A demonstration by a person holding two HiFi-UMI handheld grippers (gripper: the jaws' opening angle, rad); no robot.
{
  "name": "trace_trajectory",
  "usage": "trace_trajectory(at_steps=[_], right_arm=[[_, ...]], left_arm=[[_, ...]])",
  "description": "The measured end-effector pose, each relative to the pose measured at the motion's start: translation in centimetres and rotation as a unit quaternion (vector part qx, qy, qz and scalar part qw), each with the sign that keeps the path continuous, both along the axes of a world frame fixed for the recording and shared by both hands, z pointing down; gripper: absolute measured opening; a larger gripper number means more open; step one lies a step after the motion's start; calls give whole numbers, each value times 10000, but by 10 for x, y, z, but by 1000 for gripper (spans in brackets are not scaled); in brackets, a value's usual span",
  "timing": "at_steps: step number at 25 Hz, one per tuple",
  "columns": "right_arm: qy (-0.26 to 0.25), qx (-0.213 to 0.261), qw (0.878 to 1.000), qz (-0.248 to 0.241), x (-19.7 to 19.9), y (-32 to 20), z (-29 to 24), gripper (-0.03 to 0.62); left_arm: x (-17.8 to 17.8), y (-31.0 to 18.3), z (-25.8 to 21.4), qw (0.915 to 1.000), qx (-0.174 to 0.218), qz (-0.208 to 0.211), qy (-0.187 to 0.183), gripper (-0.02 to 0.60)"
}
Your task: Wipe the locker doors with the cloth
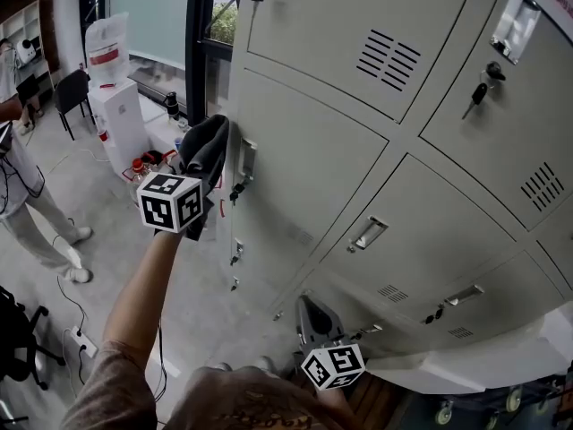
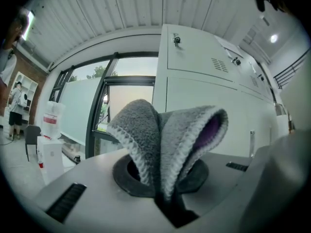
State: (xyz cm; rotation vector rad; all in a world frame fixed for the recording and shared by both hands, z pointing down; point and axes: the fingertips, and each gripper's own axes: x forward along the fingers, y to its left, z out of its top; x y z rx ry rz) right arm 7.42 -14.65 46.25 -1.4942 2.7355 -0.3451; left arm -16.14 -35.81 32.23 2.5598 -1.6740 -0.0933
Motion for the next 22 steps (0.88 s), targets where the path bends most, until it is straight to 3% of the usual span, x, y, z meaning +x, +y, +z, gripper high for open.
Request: trace_trajectory(at_steps=[22], right_arm=[[36,-59,9997,224,18,-5,2,-2]], left_arm=[[45,-14,10,9998,-27,172,-9,39]])
